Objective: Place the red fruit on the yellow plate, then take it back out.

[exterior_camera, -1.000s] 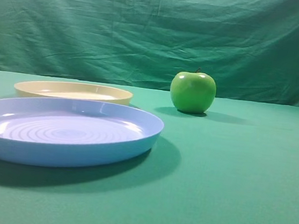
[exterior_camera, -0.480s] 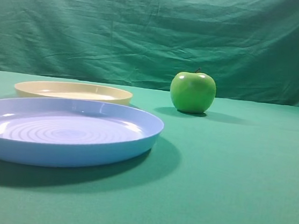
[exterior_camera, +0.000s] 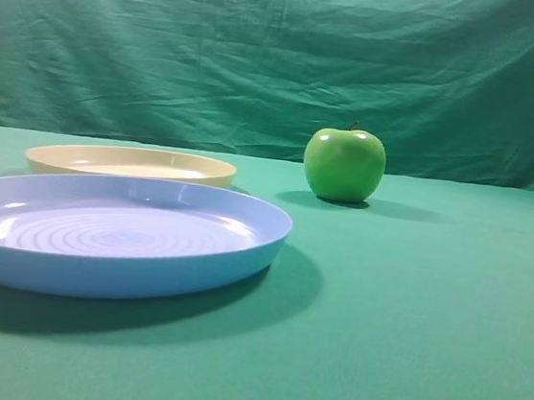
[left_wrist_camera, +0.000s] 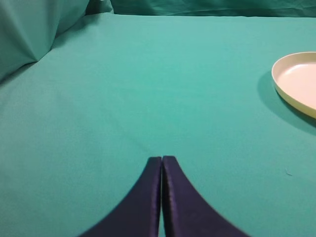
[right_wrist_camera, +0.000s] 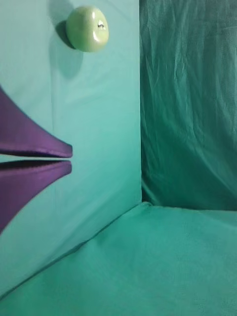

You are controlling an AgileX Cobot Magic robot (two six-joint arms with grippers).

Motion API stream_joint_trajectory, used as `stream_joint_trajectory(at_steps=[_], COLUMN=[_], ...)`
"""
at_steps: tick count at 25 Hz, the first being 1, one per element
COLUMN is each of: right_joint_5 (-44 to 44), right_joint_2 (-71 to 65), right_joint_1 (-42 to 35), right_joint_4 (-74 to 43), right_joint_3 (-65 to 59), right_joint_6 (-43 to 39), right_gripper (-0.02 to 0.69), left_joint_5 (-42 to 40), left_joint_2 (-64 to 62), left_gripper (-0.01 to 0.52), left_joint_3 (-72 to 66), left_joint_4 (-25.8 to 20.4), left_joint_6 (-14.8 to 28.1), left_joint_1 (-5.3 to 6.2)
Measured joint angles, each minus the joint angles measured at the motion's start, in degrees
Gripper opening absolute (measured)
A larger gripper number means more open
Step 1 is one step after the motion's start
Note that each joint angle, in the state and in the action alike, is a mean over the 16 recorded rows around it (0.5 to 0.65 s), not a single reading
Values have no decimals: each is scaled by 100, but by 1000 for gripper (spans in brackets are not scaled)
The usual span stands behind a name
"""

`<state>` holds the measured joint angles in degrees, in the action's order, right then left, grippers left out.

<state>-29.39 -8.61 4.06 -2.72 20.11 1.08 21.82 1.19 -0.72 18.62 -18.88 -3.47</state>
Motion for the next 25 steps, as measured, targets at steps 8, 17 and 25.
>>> stream_joint_trajectory(at_steps=[8, 17, 25], right_joint_5=[458, 522, 589], right_joint_2=[774, 920, 920], right_joint_1=[-339, -349, -349], right_joint_4=[129, 176, 183], right_joint_3=[-1366, -2002, -2123], right_joint_6=[-2, -2, -2], right_gripper=[0, 0, 0], left_joint_5=[0, 0, 0], left_joint_2=[0, 0, 0], left_gripper=[0, 0, 0], left_joint_3=[0, 0, 0], left_joint_4=[0, 0, 0], left_joint_6=[0, 0, 0], left_joint_1=[0, 0, 0])
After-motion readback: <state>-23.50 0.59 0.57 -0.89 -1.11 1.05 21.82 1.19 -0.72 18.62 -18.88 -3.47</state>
